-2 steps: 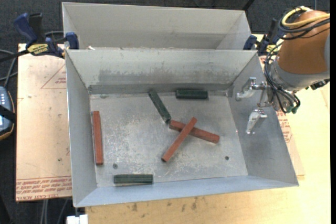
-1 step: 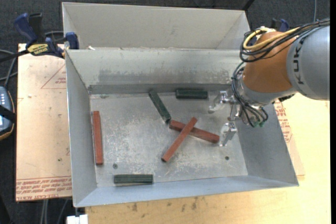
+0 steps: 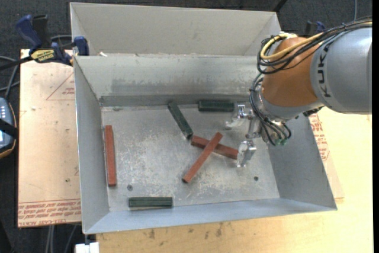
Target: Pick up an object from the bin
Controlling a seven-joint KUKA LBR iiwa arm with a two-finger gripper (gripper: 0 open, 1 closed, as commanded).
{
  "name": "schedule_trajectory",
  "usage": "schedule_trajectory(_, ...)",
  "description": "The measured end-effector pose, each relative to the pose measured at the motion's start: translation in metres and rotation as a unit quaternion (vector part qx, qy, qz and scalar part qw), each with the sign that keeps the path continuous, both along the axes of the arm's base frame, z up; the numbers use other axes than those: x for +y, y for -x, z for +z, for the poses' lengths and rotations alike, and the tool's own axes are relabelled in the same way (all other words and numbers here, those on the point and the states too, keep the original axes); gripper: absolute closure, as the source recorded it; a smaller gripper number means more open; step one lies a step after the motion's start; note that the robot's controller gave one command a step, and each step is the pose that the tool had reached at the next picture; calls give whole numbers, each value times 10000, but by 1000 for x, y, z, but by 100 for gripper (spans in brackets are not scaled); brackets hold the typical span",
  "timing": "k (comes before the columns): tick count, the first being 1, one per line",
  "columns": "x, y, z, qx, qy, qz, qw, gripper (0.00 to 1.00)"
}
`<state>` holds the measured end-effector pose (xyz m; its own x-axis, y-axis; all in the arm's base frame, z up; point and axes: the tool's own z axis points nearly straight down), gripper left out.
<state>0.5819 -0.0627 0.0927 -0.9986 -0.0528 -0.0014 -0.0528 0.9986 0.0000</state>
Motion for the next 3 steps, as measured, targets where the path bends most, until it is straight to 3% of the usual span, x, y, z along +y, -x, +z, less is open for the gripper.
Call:
schedule_trajectory(1,26,6,7,-2,-8,-27,10000,0)
schedule_trajectory(2,31,-3,-17,-27,3,202,9998,0)
schedule_trajectory(3,51,6,-13,-124,12,45,9999,100)
